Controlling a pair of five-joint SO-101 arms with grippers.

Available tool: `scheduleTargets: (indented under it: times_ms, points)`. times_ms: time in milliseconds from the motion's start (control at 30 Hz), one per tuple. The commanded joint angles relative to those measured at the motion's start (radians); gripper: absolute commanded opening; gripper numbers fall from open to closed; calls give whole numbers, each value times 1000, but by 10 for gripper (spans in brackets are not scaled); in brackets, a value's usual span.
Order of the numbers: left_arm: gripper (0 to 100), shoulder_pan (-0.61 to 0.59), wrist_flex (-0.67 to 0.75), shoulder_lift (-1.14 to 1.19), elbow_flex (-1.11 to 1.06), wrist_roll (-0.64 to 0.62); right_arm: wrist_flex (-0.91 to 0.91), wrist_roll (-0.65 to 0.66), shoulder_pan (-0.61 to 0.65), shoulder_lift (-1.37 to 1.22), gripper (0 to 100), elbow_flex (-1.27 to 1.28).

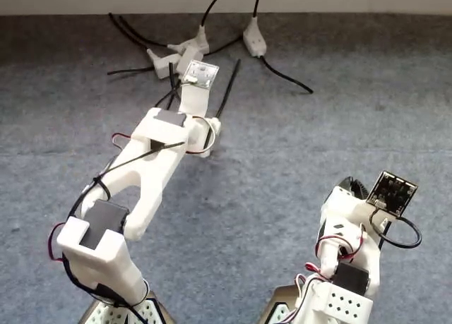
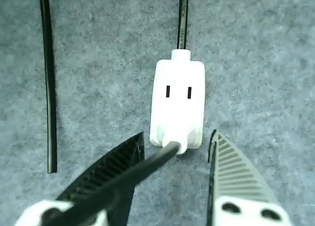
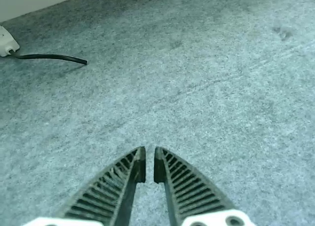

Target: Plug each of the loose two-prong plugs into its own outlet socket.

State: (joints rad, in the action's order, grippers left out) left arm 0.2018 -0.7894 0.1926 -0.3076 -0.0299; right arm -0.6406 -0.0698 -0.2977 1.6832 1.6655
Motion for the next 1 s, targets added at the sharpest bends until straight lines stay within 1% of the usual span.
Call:
scheduleTargets:
  times_ms: [0,133,200,267,333,467,567,633,767,800,867,967]
  points:
    - [224,5,57,-28,-1,8,24,14,7,1,52,117]
    - [224,4,77,-19,-1,9,24,14,7,1,52,117]
    - [225,7,87,21,15,11,24,14,7,1,52,119]
    - [225,7,118,82,38,44,24,14,7,1,52,119]
    - [225,7,117,131,85,74,24,14,7,1,52,119]
    - [221,7,2,186,194,74,24,14,7,1,52,119]
    - [218,21,-38,228,249,74,24,14,7,1,52,119]
    - [175,24,-43,246,277,74,24,14,7,1,52,119]
    - [12,24,-41,259,331,74,24,14,7,1,52,119]
    - [2,22,-40,259,343,74,24,14,7,1,52,119]
    - [21,21,-40,255,380,74,24,14,7,1,52,119]
    - [7,18,-40,257,466,74,24,14,7,1,52,119]
